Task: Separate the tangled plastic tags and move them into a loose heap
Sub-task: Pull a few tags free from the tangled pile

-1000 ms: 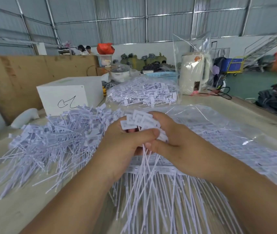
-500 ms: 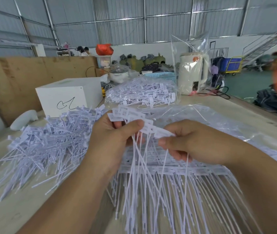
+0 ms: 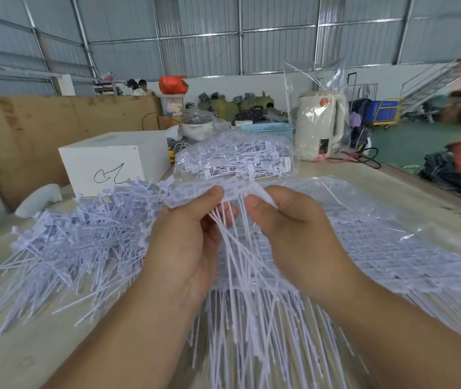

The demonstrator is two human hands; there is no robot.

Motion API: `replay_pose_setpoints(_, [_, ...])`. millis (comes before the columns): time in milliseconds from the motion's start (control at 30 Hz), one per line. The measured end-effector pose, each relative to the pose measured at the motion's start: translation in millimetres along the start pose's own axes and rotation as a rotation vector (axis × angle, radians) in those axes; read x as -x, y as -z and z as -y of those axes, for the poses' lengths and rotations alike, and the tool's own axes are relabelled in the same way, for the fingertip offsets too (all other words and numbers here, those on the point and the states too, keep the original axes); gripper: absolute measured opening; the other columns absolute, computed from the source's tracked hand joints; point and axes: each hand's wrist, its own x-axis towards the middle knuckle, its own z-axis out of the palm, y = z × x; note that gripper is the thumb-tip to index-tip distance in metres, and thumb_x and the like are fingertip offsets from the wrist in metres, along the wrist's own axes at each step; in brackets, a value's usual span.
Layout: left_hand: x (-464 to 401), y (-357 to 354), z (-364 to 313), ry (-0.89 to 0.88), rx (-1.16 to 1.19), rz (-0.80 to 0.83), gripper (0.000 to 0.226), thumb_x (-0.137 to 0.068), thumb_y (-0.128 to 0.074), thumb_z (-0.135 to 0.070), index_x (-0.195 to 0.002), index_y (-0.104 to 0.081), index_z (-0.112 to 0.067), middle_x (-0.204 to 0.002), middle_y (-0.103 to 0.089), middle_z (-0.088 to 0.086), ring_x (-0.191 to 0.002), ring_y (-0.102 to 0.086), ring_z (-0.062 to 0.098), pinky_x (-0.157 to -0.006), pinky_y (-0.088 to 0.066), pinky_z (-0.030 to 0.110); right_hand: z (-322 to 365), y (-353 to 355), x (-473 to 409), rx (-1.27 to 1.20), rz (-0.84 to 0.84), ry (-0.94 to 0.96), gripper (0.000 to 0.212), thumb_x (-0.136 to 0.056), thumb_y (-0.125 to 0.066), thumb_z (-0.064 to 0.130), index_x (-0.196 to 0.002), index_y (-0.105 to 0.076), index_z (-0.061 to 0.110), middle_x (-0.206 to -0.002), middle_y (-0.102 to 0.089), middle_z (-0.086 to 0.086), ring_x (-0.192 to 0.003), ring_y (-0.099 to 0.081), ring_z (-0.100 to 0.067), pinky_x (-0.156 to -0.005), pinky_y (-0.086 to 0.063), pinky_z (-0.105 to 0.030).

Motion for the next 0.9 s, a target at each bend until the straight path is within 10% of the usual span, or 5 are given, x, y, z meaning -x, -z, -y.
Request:
replay_pose_setpoints(100, [-0.8, 4.2, -1.9, 0.185, 0.017, 0.016, 0.021, -0.089, -0.061, -0.012, -0.106, -0.067, -0.002, -0.075, -0.064, 0.009, -0.067, -0.062, 0.021, -0.079, -0.055, 0.037, 0.1, -1.1, 2.7, 0.039, 0.017, 0.052, 0.026, -0.1, -0.052, 0.023, -0.088, -0.066, 0.005, -0.061, -0.048, -0.023, -0.053, -0.039, -0.014, -0.048, -0.03, -0.027])
replay_pose_setpoints(167, [-8.3, 13.3, -11.9, 0.178, 0.02, -0.039, 0.02, -0.093, -0.057, -0.013, -0.105, -0.067, -0.001, -0.075, -0.06, 0.009, -0.064, -0.06, 0.02, -0.075, -0.059, 0.036, 3.2, 8.4, 0.6, 0.017, -0.062, 0.07, 0.032, -0.1, -0.051, 0.026, -0.077, -0.055, 0.005, -0.049, -0.044, -0.004, -0.045, -0.035, -0.008, -0.044, -0.029, -0.018])
replay_pose_setpoints(367, [-17.0, 20.2, -8.8, -0.222, -0.231, 0.099, 0.025, -0.08, -0.068, 0.001, -0.105, -0.065, 0.0, -0.091, -0.069, 0.018, -0.077, -0.068, 0.027, -0.069, -0.056, 0.033, 3.8, 30.0, -5.5, 0.156, 0.216, 0.036, 0.032, -0.098, -0.054, 0.03, -0.068, -0.051, 0.018, -0.054, -0.031, 0.005, -0.047, -0.028, -0.016, -0.044, -0.025, -0.025])
replay_pose_setpoints(533, [-7.1, 16.7, 7.6, -0.356, -0.46, 0.218, 0.018, -0.069, -0.077, -0.015, -0.084, -0.068, -0.021, -0.092, -0.067, 0.025, -0.081, -0.073, 0.033, -0.063, -0.057, 0.036, -4.4, 36.3, -10.0, 0.246, 0.31, -0.057, 0.021, -0.094, -0.058, 0.039, -0.113, -0.053, 0.031, -0.065, -0.06, 0.01, -0.056, -0.047, -0.011, -0.051, -0.038, -0.027])
replay_pose_setpoints(900, [-7.5, 16.7, 2.9, -0.215, -0.447, 0.323, 0.027, -0.062, -0.081, 0.0, -0.084, -0.07, -0.01, -0.084, -0.074, 0.014, -0.067, -0.07, 0.023, -0.051, -0.052, 0.026, -3.4, 37.2, -9.2, 0.273, 0.467, -0.005, 0.016, -0.097, -0.057, 0.037, -0.086, -0.064, 0.047, -0.075, -0.067, 0.009, -0.063, -0.056, -0.007, -0.055, -0.046, -0.023])
